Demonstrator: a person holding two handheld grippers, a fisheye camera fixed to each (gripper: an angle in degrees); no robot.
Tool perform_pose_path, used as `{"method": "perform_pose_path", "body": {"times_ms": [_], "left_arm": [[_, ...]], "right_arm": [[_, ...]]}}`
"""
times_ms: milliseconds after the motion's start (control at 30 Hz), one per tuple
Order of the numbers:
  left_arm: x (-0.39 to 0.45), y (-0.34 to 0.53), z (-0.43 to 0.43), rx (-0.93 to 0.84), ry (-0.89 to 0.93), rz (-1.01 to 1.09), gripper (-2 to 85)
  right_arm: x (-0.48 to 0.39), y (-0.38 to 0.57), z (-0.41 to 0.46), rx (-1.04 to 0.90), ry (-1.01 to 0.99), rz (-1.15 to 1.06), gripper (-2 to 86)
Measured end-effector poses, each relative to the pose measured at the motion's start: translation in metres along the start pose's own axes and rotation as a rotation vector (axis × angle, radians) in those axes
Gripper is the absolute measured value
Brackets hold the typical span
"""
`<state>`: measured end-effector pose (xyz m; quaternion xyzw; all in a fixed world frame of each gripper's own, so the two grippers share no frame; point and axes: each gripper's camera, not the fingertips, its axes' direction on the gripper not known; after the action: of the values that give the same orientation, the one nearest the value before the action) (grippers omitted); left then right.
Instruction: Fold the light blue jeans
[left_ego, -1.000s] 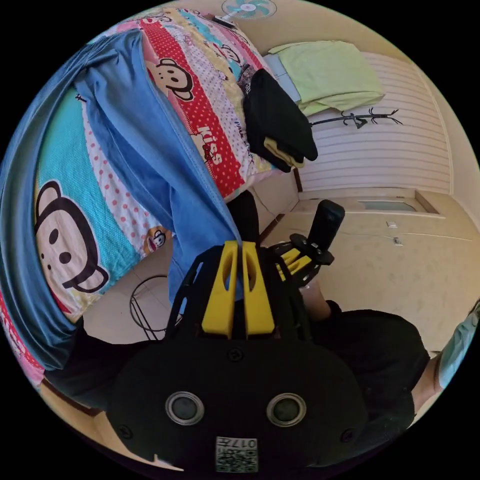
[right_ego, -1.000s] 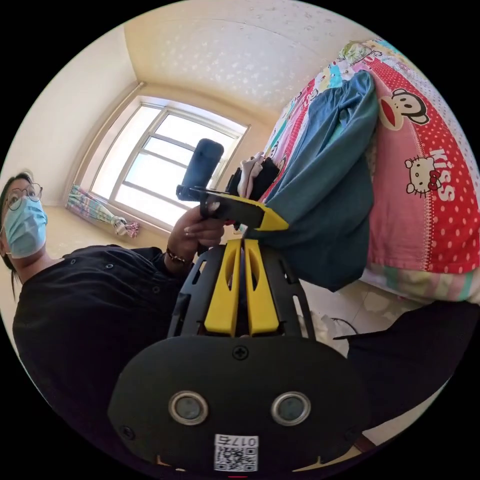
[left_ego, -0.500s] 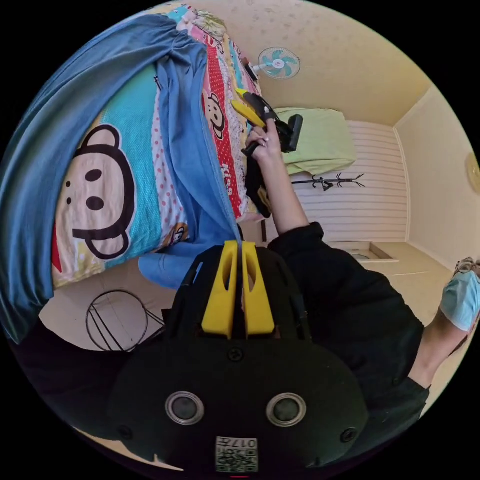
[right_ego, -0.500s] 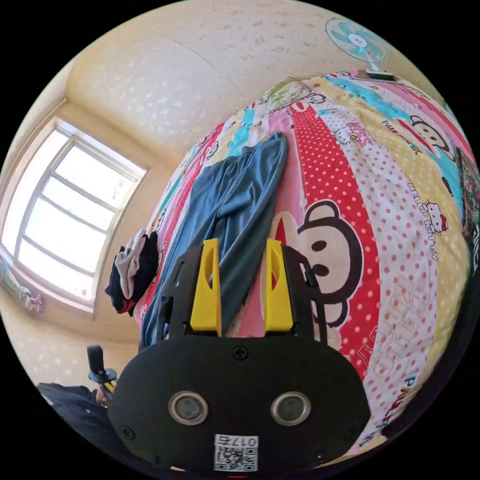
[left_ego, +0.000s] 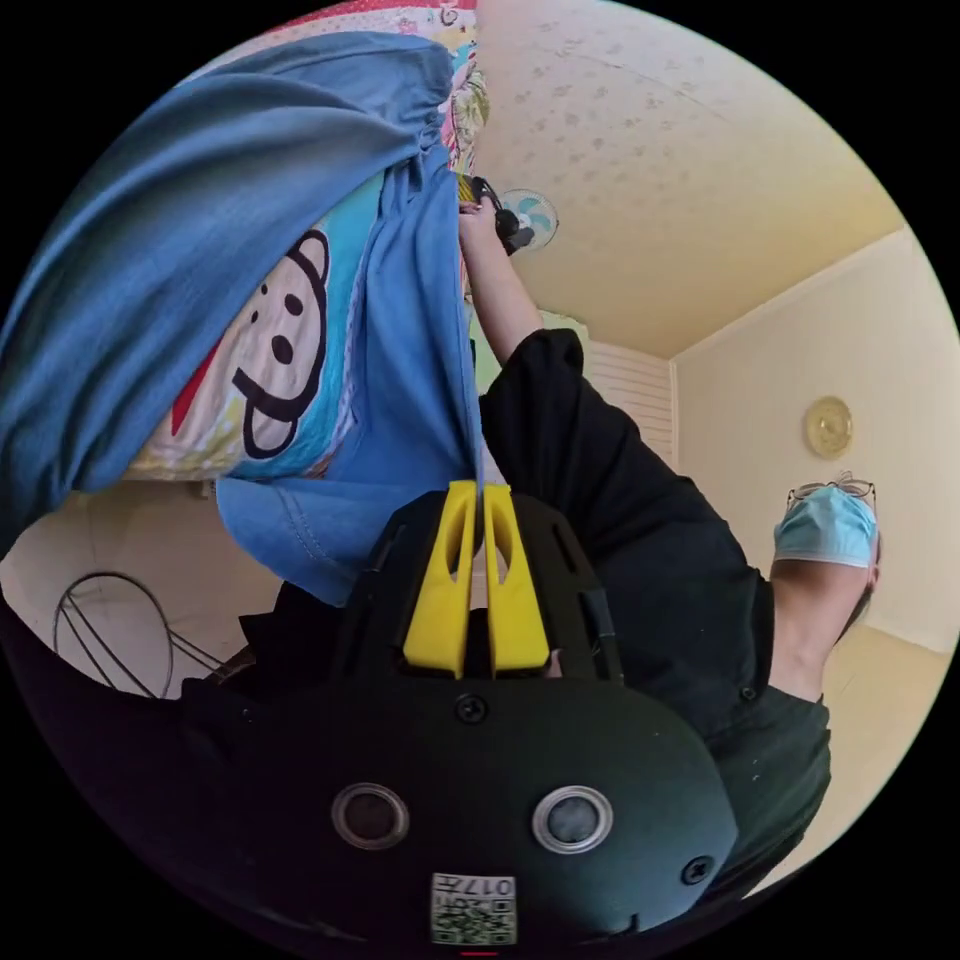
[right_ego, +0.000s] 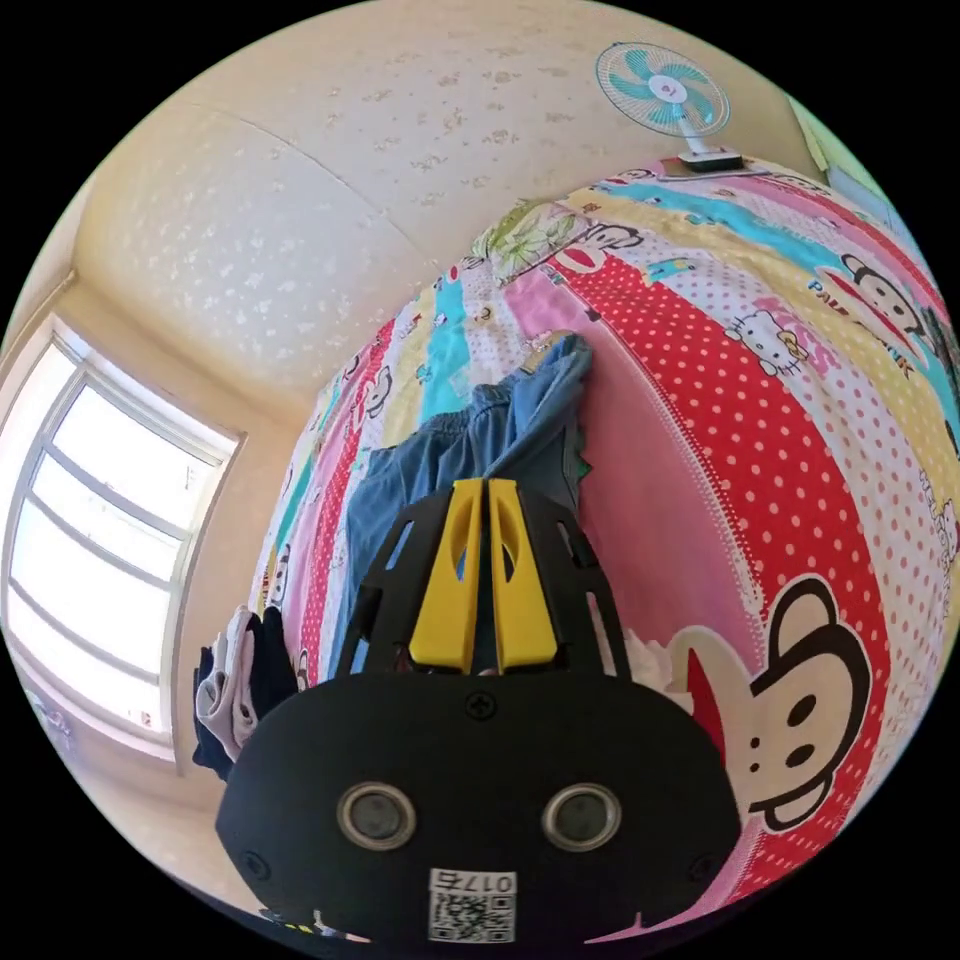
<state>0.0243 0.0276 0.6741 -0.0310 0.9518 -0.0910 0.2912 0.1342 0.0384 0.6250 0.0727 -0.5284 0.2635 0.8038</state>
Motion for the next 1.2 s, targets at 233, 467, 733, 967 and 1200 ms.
{"method": "perform_pose_path", "body": {"times_ms": [233,467,733,967,1200], "left_arm": [[-0.031,0.034,-0.097,0.292,0.262,-0.069,-0.8],[-0.033,0.058,-0.172,0.473,-0.046,-0.186,3.2],[0.017,0.012,-0.181,0.415,-0.67,-0.017,17.2],[-0.001,-0.064,-0.107,0.199,-0.897,0.055,15.8],[-0.029,-0.051,-0.028,-0.069,-0.655,0.0,3.6]], "right_arm": [[-0.152,0.002,0.089,-0.121,-0.151,-0.145,3.1],[-0.214,0.075,0.159,-0.386,-0.169,-0.371,11.7],[-0.117,0.261,-0.03,-0.287,-0.005,-0.592,13.5],[-0.031,0.41,-0.083,-0.295,-0.475,-0.074,15.3],[-0.078,0.416,-0.065,-0.751,-0.535,-0.285,3.2]]}}
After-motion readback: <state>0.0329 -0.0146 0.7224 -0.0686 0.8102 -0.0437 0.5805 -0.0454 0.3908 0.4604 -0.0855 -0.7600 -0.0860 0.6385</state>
